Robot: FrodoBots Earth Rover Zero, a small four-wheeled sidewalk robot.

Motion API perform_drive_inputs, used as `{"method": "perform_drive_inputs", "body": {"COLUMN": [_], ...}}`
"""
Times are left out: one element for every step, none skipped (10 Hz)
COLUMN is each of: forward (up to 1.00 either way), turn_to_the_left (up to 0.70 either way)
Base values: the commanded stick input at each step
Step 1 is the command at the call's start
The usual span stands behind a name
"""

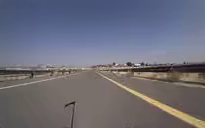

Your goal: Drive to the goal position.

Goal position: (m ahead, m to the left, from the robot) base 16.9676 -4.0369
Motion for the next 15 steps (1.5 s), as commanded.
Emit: {"method": "perform_drive_inputs", "body": {"forward": [1.00, 1.00, 1.00, 1.00, 1.00, 1.00, 1.00, 1.00, 1.00, 1.00, 1.00, 1.00, 1.00, 1.00, 1.00], "turn_to_the_left": [0.00, 0.02, 0.25, 0.23, 0.11, 0.01, 0.00, 0.00, 0.02, 0.09, 0.37, 0.08, 0.00, 0.00, 0.00]}}
